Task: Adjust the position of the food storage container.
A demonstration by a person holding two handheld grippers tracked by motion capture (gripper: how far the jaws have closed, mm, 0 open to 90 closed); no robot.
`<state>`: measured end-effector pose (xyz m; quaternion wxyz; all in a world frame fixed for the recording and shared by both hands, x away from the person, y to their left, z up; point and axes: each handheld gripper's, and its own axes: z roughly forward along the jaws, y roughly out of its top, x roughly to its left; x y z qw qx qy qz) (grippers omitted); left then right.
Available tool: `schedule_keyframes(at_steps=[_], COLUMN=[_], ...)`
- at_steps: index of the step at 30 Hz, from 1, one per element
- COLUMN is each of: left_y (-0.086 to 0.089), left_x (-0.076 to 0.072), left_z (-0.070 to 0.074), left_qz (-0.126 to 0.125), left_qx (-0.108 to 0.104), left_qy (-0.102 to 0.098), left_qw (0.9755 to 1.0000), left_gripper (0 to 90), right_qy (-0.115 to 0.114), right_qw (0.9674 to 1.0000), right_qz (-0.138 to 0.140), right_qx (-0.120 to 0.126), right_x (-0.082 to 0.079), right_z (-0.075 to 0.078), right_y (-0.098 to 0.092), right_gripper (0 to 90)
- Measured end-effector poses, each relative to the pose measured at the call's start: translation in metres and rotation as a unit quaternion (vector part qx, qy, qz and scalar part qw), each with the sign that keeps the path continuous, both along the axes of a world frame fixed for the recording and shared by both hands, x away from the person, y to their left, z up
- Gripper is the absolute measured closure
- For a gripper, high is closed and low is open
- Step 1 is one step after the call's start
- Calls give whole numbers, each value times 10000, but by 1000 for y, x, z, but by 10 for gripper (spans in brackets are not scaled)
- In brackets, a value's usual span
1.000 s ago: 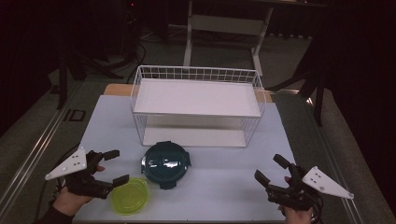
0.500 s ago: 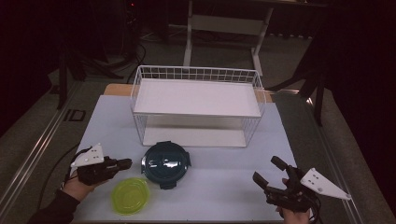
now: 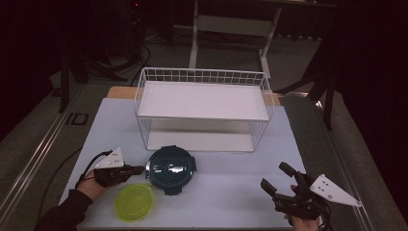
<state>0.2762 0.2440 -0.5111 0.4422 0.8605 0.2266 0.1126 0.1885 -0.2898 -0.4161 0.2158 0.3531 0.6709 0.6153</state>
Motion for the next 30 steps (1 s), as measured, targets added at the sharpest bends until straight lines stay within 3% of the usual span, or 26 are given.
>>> schedule_keyframes(at_steps=[15, 23, 30], left_y=[-9, -25, -42], left_x=[12, 19, 23], left_z=[7, 8, 11], left_qz=[61, -101, -420], left_qx=[118, 121, 229], left_qy=[234, 294, 344], left_qw=[9996, 9994, 9983], left_gripper=[890, 890, 890], right_qy=[37, 64, 71], right_qw=[10000, 9999, 9999], right_qz=[64, 111, 111], right_qx=[-22, -48, -38], right_x=[0, 1, 2], right_z=[-2, -4, -4], right_y=[0, 1, 0], right_gripper=[133, 134, 134])
